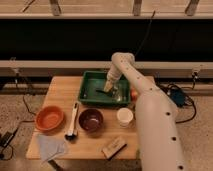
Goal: Wipe tray with sponge
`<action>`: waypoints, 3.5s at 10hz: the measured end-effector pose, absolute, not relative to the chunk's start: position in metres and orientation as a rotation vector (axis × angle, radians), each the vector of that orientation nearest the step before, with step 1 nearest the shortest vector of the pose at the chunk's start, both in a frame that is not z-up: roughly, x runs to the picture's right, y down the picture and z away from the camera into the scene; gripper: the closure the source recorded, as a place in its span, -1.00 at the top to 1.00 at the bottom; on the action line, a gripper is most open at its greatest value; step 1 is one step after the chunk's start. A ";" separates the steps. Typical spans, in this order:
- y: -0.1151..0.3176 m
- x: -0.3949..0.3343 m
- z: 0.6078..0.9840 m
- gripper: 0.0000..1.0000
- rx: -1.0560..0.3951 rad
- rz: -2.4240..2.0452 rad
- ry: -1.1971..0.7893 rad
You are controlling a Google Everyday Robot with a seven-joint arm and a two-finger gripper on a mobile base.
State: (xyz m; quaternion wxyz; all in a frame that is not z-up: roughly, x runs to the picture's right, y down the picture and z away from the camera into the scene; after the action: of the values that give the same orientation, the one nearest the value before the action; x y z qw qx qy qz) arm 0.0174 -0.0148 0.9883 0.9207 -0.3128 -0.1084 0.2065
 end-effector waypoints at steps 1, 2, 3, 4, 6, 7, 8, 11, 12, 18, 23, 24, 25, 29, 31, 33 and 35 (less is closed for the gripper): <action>-0.020 0.000 0.992 -1.00 -0.645 0.405 -0.225; -0.022 -0.016 0.994 -1.00 -0.647 0.386 -0.233; -0.024 -0.028 0.994 -1.00 -0.647 0.371 -0.239; -0.024 -0.042 0.994 -1.00 -0.649 0.349 -0.247; -0.019 -0.065 0.990 -1.00 -0.649 0.284 -0.259; -0.014 -0.072 0.986 -1.00 -0.650 0.253 -0.267; -0.002 -0.073 0.977 -1.00 -0.652 0.215 -0.271; 0.029 -0.062 0.957 -1.00 -0.668 0.162 -0.270; 0.034 -0.054 0.956 -1.00 -0.673 0.162 -0.264; 0.027 -0.001 0.976 -1.00 -0.683 0.256 -0.184; -0.006 0.026 1.000 -1.00 -0.675 0.323 -0.114; -0.011 0.024 1.003 -1.00 -0.675 0.320 -0.107; -0.016 0.016 1.007 -1.00 -0.674 0.314 -0.105; -0.025 -0.035 1.010 -1.00 -0.672 0.260 -0.146; -0.022 -0.065 1.003 -1.00 -0.675 0.211 -0.192; -0.009 -0.075 0.992 -1.00 -0.685 0.172 -0.227; 0.013 -0.073 0.981 -1.00 -0.708 0.144 -0.251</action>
State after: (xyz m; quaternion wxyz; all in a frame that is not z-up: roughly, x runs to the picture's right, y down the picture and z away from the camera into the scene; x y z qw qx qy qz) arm -0.0726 0.0132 0.9805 0.9277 -0.3456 -0.1225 0.0702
